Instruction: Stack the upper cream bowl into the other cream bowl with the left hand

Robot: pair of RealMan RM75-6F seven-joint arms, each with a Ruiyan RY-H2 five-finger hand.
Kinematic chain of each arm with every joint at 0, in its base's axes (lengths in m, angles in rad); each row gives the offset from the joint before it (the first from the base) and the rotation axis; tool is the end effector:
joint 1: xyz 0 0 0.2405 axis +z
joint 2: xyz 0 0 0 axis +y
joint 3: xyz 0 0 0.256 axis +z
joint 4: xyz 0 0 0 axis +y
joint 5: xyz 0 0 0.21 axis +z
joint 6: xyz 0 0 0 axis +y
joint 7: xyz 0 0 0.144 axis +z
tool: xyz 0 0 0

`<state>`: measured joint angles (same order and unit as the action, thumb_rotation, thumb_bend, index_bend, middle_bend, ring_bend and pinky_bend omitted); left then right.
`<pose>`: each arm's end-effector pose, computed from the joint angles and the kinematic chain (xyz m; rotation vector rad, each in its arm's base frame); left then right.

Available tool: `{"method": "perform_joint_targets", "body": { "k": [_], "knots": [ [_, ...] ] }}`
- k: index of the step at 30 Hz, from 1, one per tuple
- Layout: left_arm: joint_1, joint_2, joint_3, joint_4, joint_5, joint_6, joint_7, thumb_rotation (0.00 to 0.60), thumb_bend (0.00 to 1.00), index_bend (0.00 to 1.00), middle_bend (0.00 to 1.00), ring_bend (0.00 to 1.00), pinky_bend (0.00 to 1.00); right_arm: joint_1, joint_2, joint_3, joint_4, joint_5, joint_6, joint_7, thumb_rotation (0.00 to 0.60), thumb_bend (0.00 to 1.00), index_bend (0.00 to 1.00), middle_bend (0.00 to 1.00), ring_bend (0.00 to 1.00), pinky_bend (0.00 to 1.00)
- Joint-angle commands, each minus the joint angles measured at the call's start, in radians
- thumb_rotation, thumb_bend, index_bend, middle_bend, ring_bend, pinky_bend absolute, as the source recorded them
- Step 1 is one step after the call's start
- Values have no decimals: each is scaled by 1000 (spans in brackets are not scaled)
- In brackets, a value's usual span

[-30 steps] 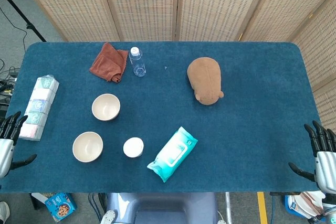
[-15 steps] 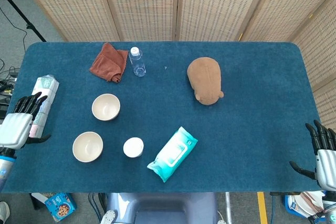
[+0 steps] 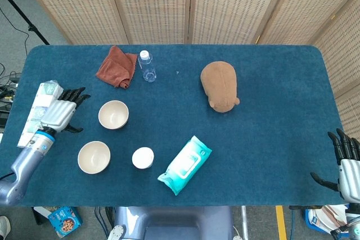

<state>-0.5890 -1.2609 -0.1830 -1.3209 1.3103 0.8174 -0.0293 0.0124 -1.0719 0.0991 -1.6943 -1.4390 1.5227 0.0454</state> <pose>-0.2671 0.3624 0.0937 -1.7416 -0.9860 -0.7469 -0.3126 -0.1673 0.1814 1.2209 -0.9625 0.9418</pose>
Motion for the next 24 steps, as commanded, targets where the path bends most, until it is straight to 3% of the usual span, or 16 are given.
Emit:
{"method": "perform_joint_targets", "body": {
  "k": [1,4,13,19,24],
  "knots": [
    [-39,-90,14,106,37,-7,-23,600,97,275,0,0,0,2,-1,2,4,8,-7,3,600,0,0,0,0,0],
    [-48,-129,33,154,71,2,-58,600,112,336,0,0,0,4,-2,4,7,15,-12,5,600,0,0,0,0,0],
    [-67,-233,59,286,101,16,-110,600,221,379,0,0,0,8,-5,4,10,19,-21,4,600,0,0,0,0,0],
    [-89,-301,64,350,112,17,-134,600,376,446,0,0,0,8,-5,5,12,23,-22,4,600,0,0,0,0,0],
    [-105,-337,71,378,111,6,-125,600,460,566,0,0,0,8,-4,7,11,25,-23,6,600,0,0,0,0,0]
  ]
}}
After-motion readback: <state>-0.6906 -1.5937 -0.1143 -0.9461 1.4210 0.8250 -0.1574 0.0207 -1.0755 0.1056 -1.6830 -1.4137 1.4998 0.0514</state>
